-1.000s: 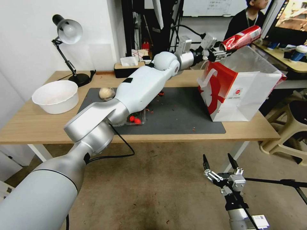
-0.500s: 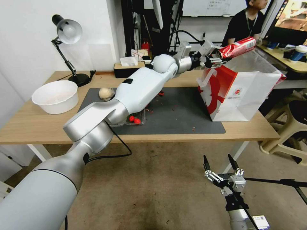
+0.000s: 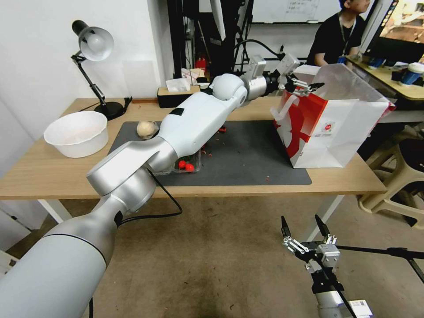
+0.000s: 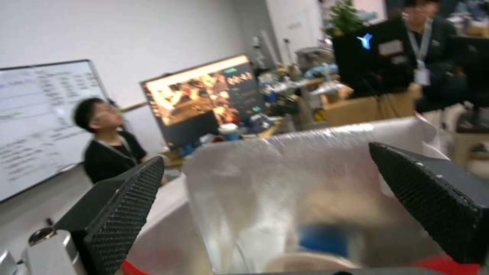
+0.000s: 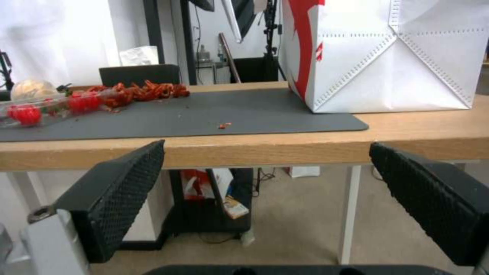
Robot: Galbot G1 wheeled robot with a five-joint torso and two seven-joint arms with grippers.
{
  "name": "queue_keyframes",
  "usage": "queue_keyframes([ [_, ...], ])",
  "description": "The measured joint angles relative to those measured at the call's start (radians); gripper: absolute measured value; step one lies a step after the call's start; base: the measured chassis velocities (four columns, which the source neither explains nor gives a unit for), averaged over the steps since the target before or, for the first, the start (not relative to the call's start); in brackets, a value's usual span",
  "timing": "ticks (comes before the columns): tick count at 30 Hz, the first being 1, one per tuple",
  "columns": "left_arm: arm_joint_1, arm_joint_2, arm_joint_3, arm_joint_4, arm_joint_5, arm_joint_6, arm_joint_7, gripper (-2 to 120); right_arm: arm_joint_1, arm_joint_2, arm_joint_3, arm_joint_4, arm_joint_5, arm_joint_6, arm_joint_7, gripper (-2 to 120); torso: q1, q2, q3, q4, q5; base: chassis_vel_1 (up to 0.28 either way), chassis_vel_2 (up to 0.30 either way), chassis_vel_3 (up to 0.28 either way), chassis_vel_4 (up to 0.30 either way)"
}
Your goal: Pick up the trash from the table and place it into the takeout bag.
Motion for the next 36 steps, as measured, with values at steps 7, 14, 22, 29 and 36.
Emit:
queue_keyframes([
  [7, 0.025, 0.006, -0.002, -0.058, -0.009, 0.011, -0.147, 100, 0.0, 0.0, 0.0, 0.0, 0.0, 0.001, -0.001, 100, 0.0, 0.0, 0.0, -0.0003, 0.0, 0.0, 0.0, 0.0, 0.0],
  [14, 0.079, 0.063, -0.013, -0.186, -0.007, 0.099, -0.459, 100, -0.003, -0.005, -0.001, -0.003, -0.009, 0.014, -0.005, 100, 0.0, 0.0, 0.0, 0.0, -0.0001, 0.0, 0.0, 0.0, 0.0],
  [22, 0.228, 0.206, -0.039, -0.442, 0.011, 0.213, -0.991, 100, -0.005, 0.0, -0.004, -0.01, -0.015, 0.022, -0.006, 100, 0.0, 0.0, 0.0, 0.0001, -0.0004, 0.0, 0.0, 0.0, 0.0],
  [29, 0.389, 0.354, -0.133, -0.629, 0.011, 0.22, -1.106, 100, -0.009, 0.0, -0.017, -0.006, -0.027, 0.022, -0.006, 100, 0.0, 0.0, 0.0, 0.0001, -0.0004, 0.0, 0.0, 0.0, 0.0],
  [36, 0.68, 0.505, -0.312, -0.823, 0.041, 0.205, -1.081, 100, -0.007, 0.002, -0.033, -0.006, -0.036, 0.02, -0.004, 100, 0.0, 0.0, 0.0, 0.0003, -0.0007, 0.0, 0.0, 0.0, 0.0],
])
